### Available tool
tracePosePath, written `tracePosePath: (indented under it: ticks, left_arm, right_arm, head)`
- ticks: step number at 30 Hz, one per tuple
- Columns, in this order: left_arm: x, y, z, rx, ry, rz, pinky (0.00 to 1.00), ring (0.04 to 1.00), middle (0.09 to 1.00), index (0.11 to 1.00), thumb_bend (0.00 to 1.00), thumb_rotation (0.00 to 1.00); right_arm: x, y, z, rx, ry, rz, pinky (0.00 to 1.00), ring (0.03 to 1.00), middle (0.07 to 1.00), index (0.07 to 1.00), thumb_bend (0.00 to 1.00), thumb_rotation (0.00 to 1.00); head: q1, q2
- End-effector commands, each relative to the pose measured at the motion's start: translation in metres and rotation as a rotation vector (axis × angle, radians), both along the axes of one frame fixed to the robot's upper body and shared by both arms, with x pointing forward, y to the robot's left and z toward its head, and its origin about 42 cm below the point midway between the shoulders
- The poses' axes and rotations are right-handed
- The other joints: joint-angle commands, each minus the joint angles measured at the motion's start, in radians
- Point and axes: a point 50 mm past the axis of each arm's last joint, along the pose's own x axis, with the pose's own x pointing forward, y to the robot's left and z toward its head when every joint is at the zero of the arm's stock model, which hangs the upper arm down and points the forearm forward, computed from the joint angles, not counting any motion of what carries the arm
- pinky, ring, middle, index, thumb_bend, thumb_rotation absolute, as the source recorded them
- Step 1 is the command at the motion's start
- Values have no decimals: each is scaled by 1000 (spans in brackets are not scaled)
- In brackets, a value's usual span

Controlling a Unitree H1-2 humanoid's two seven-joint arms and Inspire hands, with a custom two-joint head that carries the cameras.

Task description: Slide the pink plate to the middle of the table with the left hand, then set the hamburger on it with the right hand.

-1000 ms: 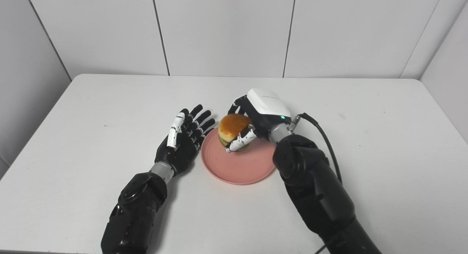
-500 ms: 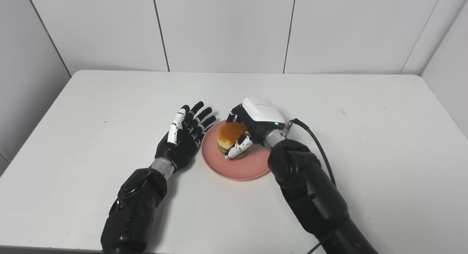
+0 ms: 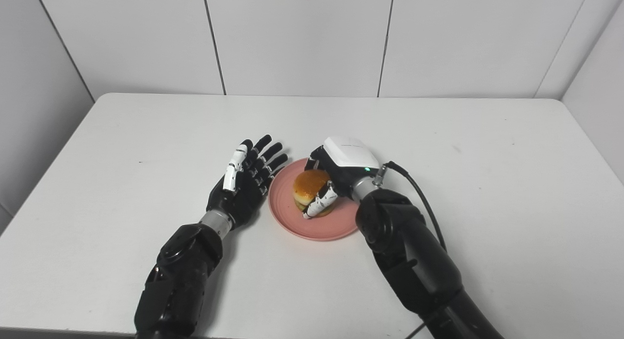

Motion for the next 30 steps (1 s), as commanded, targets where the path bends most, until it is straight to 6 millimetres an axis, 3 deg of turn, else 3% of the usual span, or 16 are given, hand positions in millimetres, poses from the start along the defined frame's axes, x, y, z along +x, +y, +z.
tracePosePath:
  ticks: [1,7,8,9,11,12,16,18,20,24,30]
  left_arm:
    - [-2,1,-7,27,53,-2,955,934,946,950,356,1000]
    - [-2,1,-8,25,55,-2,952,933,944,947,356,1000]
    - [-2,1,-8,25,55,-2,952,933,943,947,356,1000]
    - [-2,1,-7,26,55,-5,951,936,946,949,355,1000]
    - [-2,1,-7,27,55,-8,950,947,953,955,355,1000]
    - [-2,2,-7,25,56,-8,952,962,965,962,355,1000]
    - [-2,2,-7,15,63,-5,954,976,981,973,355,1000]
    - [-2,2,-7,12,63,-7,960,979,984,977,356,1000]
    - [-2,2,-7,14,63,-8,954,970,975,971,358,1000]
    - [-2,2,-7,12,54,-15,963,973,977,971,359,1000]
    - [-2,3,-7,17,53,-14,967,978,981,968,363,1000]
  right_arm:
    - [4,2,15,3,-41,2,253,348,422,508,528,0]
    - [2,1,19,-23,-47,0,288,402,441,539,522,9]
    - [2,1,20,-34,-49,0,322,447,526,636,680,181]
    - [1,1,23,-44,-49,3,329,460,562,703,766,289]
    - [0,0,27,-59,-45,12,314,452,584,798,851,424]
    - [0,-1,29,-66,-43,19,442,650,788,887,946,592]
    - [-1,-3,37,-85,-15,48,606,857,955,993,1000,804]
    - [-2,-4,41,-78,-1,54,633,895,986,998,1000,834]
    - [-3,-4,44,-61,9,60,725,957,999,1000,1000,875]
    - [-6,-4,49,-37,36,69,801,996,1000,1000,1000,880]
    - [-8,-5,55,-26,33,71,830,1000,1000,1000,1000,847]
  head:
    - [0,0]
    - [-1,-2]
    - [-1,-2]
    - [-2,-2]
    - [-2,-2]
    - [-2,-2]
    - [-3,-3]
    - [-4,-3]
    - [-4,-3]
    - [-5,-3]
    - [-7,-3]
